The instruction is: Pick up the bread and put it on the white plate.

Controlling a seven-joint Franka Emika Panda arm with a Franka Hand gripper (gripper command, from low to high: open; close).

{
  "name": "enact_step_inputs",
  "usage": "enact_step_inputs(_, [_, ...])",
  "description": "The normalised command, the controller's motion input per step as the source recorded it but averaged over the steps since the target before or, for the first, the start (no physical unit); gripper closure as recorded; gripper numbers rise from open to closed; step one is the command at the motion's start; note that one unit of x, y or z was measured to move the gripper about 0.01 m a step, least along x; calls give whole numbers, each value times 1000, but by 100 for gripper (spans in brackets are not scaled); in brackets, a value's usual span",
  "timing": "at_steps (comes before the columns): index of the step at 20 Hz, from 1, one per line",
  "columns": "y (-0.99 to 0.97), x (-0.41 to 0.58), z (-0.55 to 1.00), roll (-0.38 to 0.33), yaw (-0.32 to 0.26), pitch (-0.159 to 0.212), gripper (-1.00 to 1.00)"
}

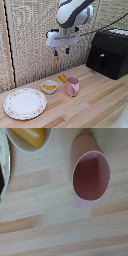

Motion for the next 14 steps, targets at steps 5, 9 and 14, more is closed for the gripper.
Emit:
enact_step_inputs(5, [-594, 191, -17, 73, -14, 0, -100])
enact_step_inputs(9, [-690, 167, -54, 99, -2, 0, -100])
enact_step_inputs(14, [-523, 230, -116, 76, 7, 13, -100])
